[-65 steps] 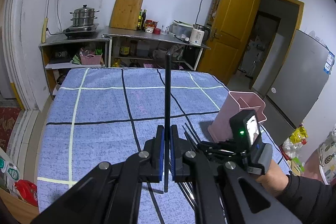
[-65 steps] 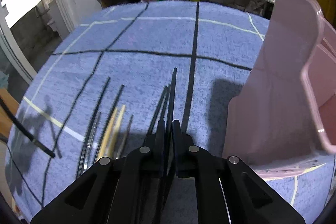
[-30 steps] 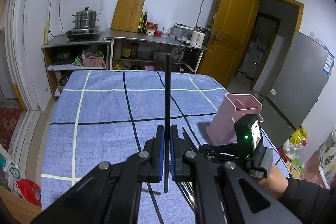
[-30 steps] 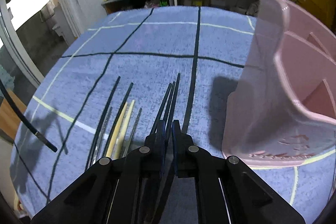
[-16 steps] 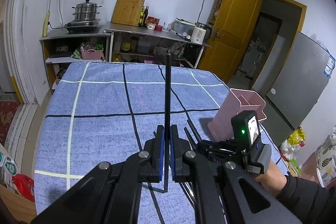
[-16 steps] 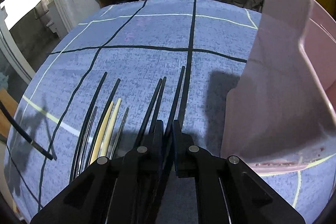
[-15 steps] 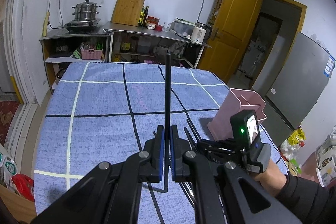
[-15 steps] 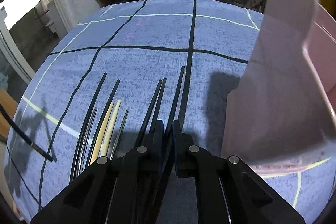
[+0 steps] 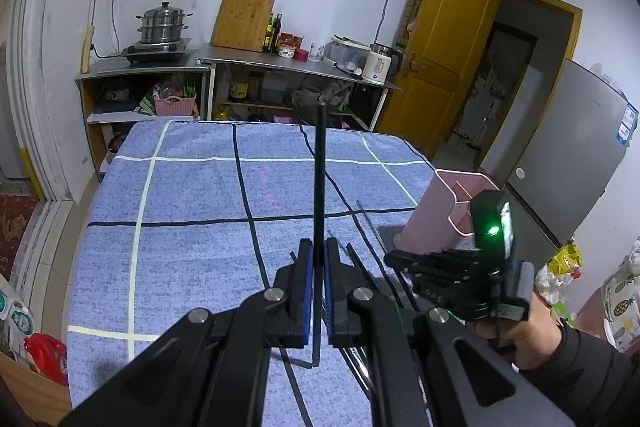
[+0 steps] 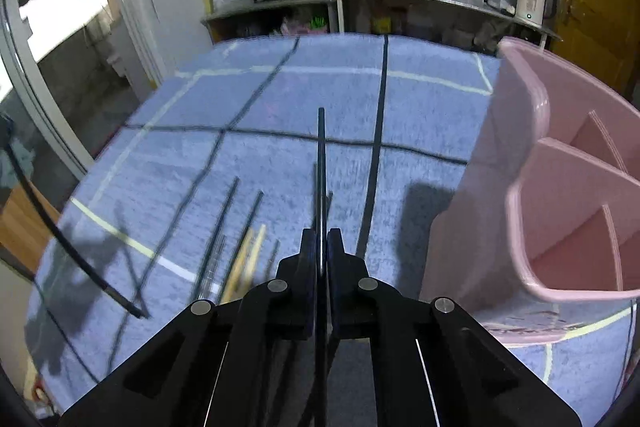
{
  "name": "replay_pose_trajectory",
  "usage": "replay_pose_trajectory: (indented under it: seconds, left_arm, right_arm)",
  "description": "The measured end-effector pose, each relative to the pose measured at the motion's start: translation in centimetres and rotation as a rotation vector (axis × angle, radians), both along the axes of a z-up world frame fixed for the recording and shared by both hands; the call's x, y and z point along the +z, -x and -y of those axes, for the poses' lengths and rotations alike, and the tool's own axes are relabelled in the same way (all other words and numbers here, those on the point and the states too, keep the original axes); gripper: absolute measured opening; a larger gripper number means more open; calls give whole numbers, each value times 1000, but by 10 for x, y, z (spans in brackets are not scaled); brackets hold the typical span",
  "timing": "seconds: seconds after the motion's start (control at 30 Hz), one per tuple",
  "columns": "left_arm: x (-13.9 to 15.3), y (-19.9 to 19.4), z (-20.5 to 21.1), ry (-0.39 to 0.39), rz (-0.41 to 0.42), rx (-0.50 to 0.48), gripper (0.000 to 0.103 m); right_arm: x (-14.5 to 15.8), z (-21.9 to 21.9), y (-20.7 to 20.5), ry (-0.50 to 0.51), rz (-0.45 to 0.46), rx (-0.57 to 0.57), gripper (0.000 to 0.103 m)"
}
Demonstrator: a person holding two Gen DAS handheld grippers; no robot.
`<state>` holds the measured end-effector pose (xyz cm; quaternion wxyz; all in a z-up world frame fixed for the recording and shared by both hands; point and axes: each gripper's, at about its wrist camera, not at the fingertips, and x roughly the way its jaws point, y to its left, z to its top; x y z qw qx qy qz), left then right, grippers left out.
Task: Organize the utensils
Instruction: 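Carry the held chopsticks with both tools over the pink utensil holder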
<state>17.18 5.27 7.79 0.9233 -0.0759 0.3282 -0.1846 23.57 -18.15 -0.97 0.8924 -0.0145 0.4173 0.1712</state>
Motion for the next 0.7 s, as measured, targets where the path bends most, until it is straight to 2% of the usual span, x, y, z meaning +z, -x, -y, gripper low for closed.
replay_pose_trajectory:
  seconds: [0.3, 0.7]
  left_arm:
    - [17, 9, 3, -13, 34, -12, 5]
    - [44, 15, 28, -15, 72, -54, 5]
  right_arm:
    - [53, 14, 30, -81, 115, -3, 6]
    - [100, 41, 67, -137, 219, -28, 6]
